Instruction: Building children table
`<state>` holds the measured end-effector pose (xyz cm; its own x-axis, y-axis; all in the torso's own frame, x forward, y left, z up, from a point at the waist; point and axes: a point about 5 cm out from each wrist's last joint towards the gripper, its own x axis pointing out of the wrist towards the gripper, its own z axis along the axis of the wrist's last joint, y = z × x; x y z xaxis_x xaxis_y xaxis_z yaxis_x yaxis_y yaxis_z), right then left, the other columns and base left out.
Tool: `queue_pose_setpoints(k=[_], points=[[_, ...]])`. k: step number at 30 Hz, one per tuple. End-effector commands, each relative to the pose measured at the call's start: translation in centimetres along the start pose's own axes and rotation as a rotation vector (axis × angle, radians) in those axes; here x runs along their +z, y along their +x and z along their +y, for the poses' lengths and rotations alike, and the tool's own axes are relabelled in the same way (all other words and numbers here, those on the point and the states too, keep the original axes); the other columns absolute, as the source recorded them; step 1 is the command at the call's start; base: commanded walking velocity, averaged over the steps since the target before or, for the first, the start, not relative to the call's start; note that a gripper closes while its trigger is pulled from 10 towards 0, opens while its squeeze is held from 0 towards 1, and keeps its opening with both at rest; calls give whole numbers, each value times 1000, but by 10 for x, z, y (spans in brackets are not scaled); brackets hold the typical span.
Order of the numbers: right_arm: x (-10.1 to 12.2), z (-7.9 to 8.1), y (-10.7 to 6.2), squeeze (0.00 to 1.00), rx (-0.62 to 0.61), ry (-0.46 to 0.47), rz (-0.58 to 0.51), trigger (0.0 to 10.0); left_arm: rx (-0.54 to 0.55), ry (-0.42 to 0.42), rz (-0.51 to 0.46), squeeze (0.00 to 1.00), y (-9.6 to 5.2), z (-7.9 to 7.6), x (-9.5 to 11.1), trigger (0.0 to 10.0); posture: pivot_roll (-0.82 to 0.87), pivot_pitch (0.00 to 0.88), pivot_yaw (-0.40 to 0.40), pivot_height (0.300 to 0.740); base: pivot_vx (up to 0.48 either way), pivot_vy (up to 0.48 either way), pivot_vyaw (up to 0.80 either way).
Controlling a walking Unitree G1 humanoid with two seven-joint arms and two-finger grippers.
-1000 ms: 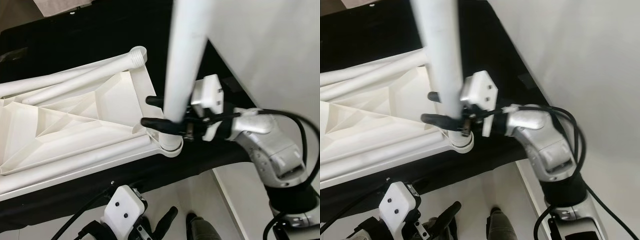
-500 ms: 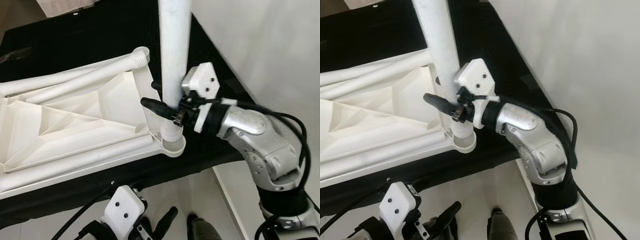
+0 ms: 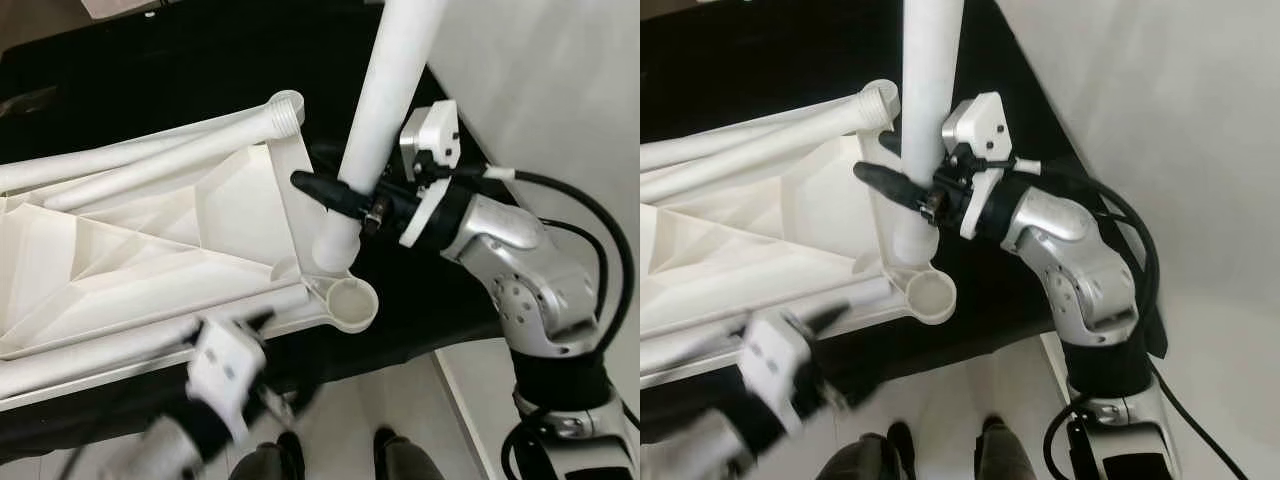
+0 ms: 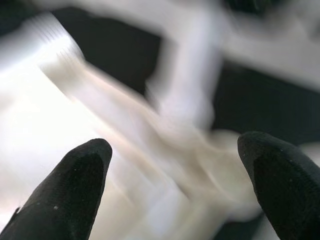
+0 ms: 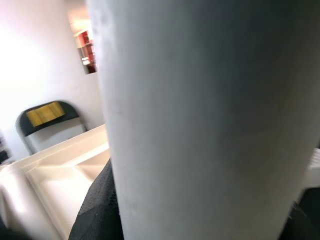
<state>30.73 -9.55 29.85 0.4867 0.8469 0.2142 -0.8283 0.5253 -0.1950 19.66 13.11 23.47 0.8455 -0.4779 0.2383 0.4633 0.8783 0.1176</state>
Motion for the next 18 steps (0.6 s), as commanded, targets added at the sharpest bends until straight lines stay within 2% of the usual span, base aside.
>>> queue_pose_setpoints(k=[1, 2, 3, 4, 5, 7, 8, 9, 11, 12, 13, 15, 16, 18], points=[[-23, -1, 0, 0, -13, 49, 88, 10000, 16, -32, 35, 0, -2, 7, -4, 10000, 20, 255, 80, 740, 0, 0, 0], [-21, -4, 2, 0, -19, 22, 92, 10000, 18, -28, -19, 0, 5, 18, 9, 10000, 22, 235, 76, 740, 0, 0, 0], [-21, -4, 2, 0, -19, 22, 92, 10000, 18, -28, -19, 0, 5, 18, 9, 10000, 22, 235, 76, 740, 0, 0, 0], [-20, -8, 5, 0, -34, -49, 115, 10000, -8, -2, -81, 0, 14, 31, 27, 10000, 25, 212, 76, 740, 0, 0, 0], [-18, -16, 10, 0, -58, -149, 149, 10000, -86, 41, -208, 0, 31, 48, 65, 10000, 29, 198, 74, 740, 0, 0, 0], [-18, -16, 10, 0, -58, -149, 149, 10000, -86, 41, -208, 0, 31, 48, 65, 10000, 29, 198, 74, 740, 0, 0, 0], [-16, -16, 13, 0, -59, -167, 151, 10000, -124, 51, -254, 0, 38, 51, 79, 10000, 30, 180, 73, 740, 0, 0, 0], [-16, -16, 13, 0, -59, -167, 151, 10000, -124, 51, -254, 0, 38, 51, 79, 10000, 30, 180, 73, 740, 0, 0, 0], [-13, -8, 24, 0, -23, -222, 151, 10000, -218, 57, -329, 0, 53, 50, 101, 10000, 23, 150, 81, 740, 0, 0, 0], [-13, -8, 24, 0, -23, -222, 151, 10000, -218, 57, -329, 0, 53, 50, 101, 10000, 23, 150, 81, 740, 0, 0, 0], [-12, 0, 34, 0, 9, -260, 145, 10000, -284, 66, -371, 0, 67, 46, 114, 10000, 17, 136, 83, 740, 0, 0, 0], [-11, 3, 37, 0, 19, -268, 140, 10000, -304, 74, -382, 0, 72, 43, 118, 10000, 17, 136, 83, 740, 0, 0, 0], [-11, 8, 44, 0, 32, -275, 135, 10000, -351, 94, -401, 0, 82, 36, 123, 10000, 12, 121, 86, 740, 0, 0, 0], [-11, 9, 46, 0, 36, -280, 136, 10000, -367, 95, -412, 0, 85, 33, 125, 10000, 12, 118, 86, 740, 0, 0, 0]])
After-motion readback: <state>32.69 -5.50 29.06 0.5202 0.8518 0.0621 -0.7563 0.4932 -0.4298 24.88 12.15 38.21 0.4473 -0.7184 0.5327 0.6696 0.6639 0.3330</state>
